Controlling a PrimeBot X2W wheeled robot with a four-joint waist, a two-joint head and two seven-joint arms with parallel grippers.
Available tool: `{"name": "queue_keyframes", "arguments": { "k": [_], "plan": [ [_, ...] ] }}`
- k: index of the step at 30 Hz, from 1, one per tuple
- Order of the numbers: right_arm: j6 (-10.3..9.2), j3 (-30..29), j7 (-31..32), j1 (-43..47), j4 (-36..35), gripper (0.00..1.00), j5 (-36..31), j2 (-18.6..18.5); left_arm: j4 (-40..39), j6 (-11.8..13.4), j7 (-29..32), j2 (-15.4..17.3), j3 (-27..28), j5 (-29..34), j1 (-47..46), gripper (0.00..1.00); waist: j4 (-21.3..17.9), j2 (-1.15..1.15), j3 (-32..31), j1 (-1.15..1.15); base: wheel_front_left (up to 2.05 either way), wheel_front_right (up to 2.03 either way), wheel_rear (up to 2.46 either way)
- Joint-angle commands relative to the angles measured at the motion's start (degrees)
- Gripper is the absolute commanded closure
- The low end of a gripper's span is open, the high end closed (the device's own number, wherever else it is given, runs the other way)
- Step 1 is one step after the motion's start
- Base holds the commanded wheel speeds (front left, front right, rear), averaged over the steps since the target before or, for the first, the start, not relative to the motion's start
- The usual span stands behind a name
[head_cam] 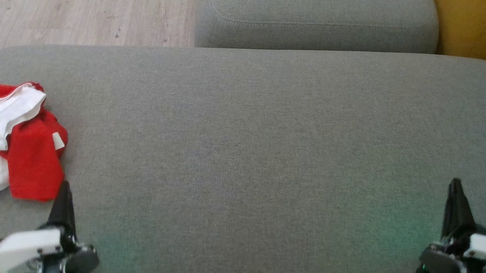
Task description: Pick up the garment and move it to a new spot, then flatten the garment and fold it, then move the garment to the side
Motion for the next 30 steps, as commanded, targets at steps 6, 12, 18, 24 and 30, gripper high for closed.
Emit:
{"name": "queue_keyframes", "arguments": {
  "k": [6,12,18,24,30],
  "plan": [
    [0.00,0.3,-0.4,0.5,1.2,0.00,-0.3,0.1,1.7,0.0,-0.7,-0.1,-0.3,0.3,0.5,0.00,0.0,0.00,0.1,0.00,0.00,0.00,0.00],
    [0.00,1.2,-1.6,0.2,0.9,0.00,-1.5,-0.4,1.7,0.0,-1.7,0.0,-0.3,2.3,0.0,0.00,-0.1,0.00,0.2,0.00,0.00,0.00,0.00],
    [-0.01,1.7,-2.5,-0.5,1.0,0.00,-3.6,-0.7,1.8,-0.1,-2.5,0.0,-0.3,5.3,-0.5,0.00,-0.1,0.00,0.4,0.00,0.00,0.00,0.00],
    [-0.01,1.9,-3.5,-1.4,1.2,0.00,-7.9,-0.7,2.0,-0.1,-3.5,0.0,0.0,9.4,-1.2,0.00,-0.3,0.00,0.7,0.00,0.00,0.00,0.00],
    [-0.01,2.3,-4.6,-2.1,1.3,0.00,-13.2,-0.5,2.3,-0.1,-4.5,0.0,0.2,14.2,-1.7,0.00,-0.4,0.00,0.9,0.00,0.00,0.00,0.00]
  ]
}}
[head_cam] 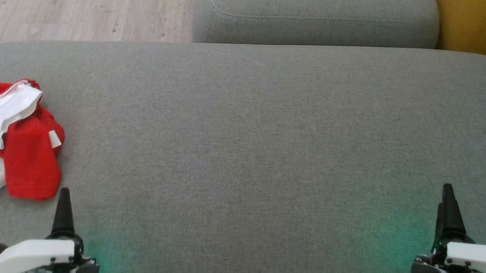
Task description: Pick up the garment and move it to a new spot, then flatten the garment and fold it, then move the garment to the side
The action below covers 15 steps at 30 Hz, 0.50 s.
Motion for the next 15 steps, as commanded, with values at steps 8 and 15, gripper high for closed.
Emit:
{"name": "queue_keyframes", "arguments": {
  "k": [8,15],
  "plan": [
    [-0.01,1.2,-1.8,-4.3,-1.2,0.00,-8.0,-0.6,-1.4,0.0,-1.7,0.3,0.6,8.7,-3.8,0.00,-0.2,0.00,0.3,0.00,0.00,0.00,0.00],
    [-0.01,1.8,-3.0,-5.2,-0.6,0.00,-13.7,-0.6,-1.1,0.4,-2.9,0.3,0.3,15.1,-4.4,0.00,-0.4,0.00,0.5,0.00,0.00,0.00,0.00]
  ]
}}
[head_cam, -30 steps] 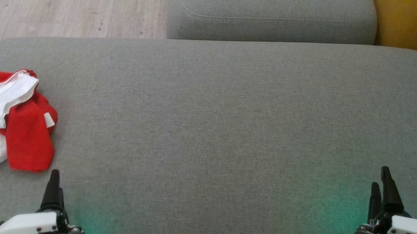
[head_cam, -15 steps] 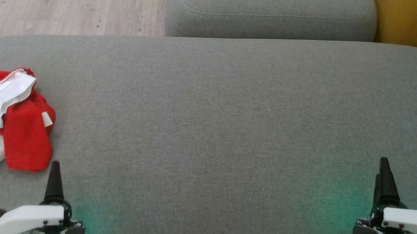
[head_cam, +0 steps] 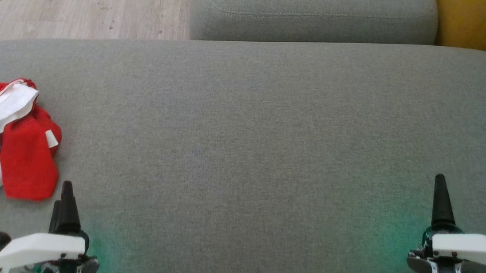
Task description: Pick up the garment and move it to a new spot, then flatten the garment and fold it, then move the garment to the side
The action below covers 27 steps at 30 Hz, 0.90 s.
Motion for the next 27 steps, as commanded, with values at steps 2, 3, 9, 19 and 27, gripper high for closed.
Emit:
{"name": "queue_keyframes", "arguments": {
  "k": [2,3,9,19,27],
  "plan": [
    [-0.02,0.4,-1.0,-3.8,-1.5,0.00,-2.9,-0.5,-1.4,0.7,-0.9,0.3,0.5,2.5,-3.6,0.00,-0.1,0.00,-0.1,0.00,0.00,0.00,0.00],
    [-0.02,0.3,-1.2,-3.9,-1.4,0.00,-3.6,-0.5,-1.3,0.8,-1.1,0.3,0.5,3.2,-3.6,0.00,-0.1,0.00,-0.1,0.00,0.00,0.00,0.00],
    [-0.02,1.0,-2.4,-4.1,-0.7,0.00,-8.9,-0.4,-1.0,1.4,-2.2,0.3,-0.1,8.4,-3.5,0.00,-0.3,0.00,-0.2,0.00,0.00,0.00,0.00],
    [-0.02,2.3,-3.9,-4.8,0.4,0.00,-15.8,-0.4,0.1,1.8,-3.7,0.3,-0.7,14.8,-3.8,0.00,-0.3,0.00,0.1,0.00,0.00,0.00,0.00],
    [-0.02,3.3,-5.2,-5.6,1.5,0.00,-21.9,-0.5,0.6,2.4,-5.1,0.3,-1.3,20.6,-4.3,0.00,-0.3,0.00,0.5,0.00,0.00,0.00,0.00]
  ]
}}
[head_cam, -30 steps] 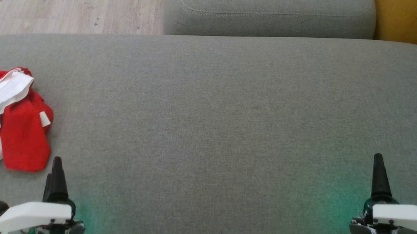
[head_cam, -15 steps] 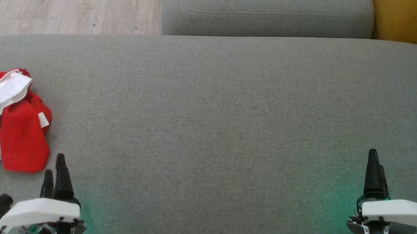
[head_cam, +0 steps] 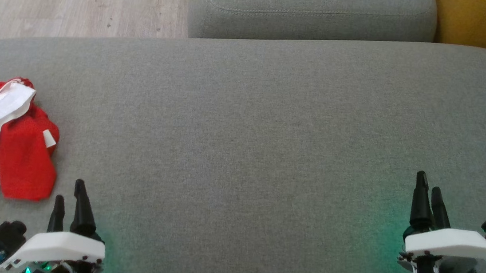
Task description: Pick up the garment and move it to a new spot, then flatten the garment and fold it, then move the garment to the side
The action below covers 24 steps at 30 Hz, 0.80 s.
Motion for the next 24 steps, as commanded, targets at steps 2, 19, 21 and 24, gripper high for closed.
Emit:
{"name": "queue_keyframes", "arguments": {
  "k": [2,19,21,24],
  "plan": [
    [-0.02,1.1,-0.9,-3.9,-1.5,0.00,-2.6,-0.5,-1.4,0.1,-0.8,0.3,0.4,2.6,-3.5,0.00,0.0,0.00,0.1,0.00,0.00,0.00,0.00],
    [-0.03,2.5,-3.7,-4.9,0.5,0.00,-14.8,-0.4,0.2,0.9,-3.7,0.4,-0.2,15.4,-4.6,0.00,-0.1,0.00,0.5,0.00,0.00,0.00,0.00],
    [-0.03,3.0,-4.1,-5.0,0.9,0.00,-16.4,-0.4,0.5,1.0,-4.0,0.4,-0.2,16.9,-4.7,0.00,-0.1,0.00,0.5,0.00,0.00,0.00,0.00],
    [-0.03,3.7,-4.6,-5.3,1.5,0.00,-18.8,-0.4,0.7,1.1,-4.5,0.4,-0.3,19.1,-4.9,0.00,-0.1,0.00,0.6,0.00,0.00,0.00,0.00]
  ]
}}
